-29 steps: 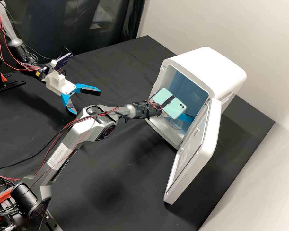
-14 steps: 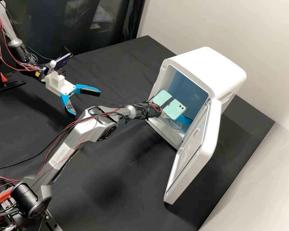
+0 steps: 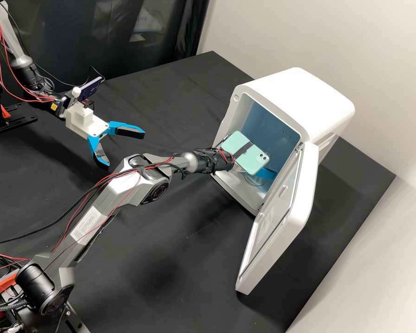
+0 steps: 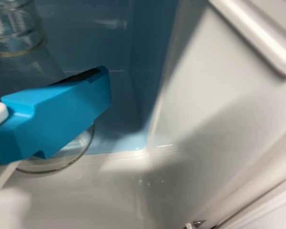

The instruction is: Take the flask out of the incubator

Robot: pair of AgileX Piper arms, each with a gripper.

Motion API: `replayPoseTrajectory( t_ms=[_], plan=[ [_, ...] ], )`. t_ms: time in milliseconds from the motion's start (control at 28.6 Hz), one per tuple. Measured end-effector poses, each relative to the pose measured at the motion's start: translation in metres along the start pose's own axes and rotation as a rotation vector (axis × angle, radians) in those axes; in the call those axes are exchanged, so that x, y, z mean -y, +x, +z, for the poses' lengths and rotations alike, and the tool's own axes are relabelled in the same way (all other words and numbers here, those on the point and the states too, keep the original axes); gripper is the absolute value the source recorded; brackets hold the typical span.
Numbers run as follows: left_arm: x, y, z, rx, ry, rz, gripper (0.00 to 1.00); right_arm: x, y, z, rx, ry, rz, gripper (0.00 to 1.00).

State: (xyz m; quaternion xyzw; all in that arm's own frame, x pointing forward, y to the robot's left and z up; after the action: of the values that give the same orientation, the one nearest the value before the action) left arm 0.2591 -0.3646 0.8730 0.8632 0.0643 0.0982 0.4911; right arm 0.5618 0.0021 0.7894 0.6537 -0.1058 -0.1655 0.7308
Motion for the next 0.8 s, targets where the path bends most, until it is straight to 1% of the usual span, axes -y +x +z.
replayPoseTrajectory(
  t_ms=[175,384,803],
  plan=[
    [0.0000,0.0000,0.0000,0.000,0.000,0.000,1.00,-0.0012,0.0004,0.0014,0.003,0.001,0.002,0.00],
    [-0.0001,0.0000,-0.0003,-0.003,-0.002,0.001,1.00,0.0042,0.0031,0.0052,0.011,-0.002,-0.007,0.00],
    [-0.0001,0.0000,-0.0003,-0.003,-0.002,0.001,1.00,0.0042,0.0031,0.0052,0.011,0.000,-0.007,0.00]
  ],
)
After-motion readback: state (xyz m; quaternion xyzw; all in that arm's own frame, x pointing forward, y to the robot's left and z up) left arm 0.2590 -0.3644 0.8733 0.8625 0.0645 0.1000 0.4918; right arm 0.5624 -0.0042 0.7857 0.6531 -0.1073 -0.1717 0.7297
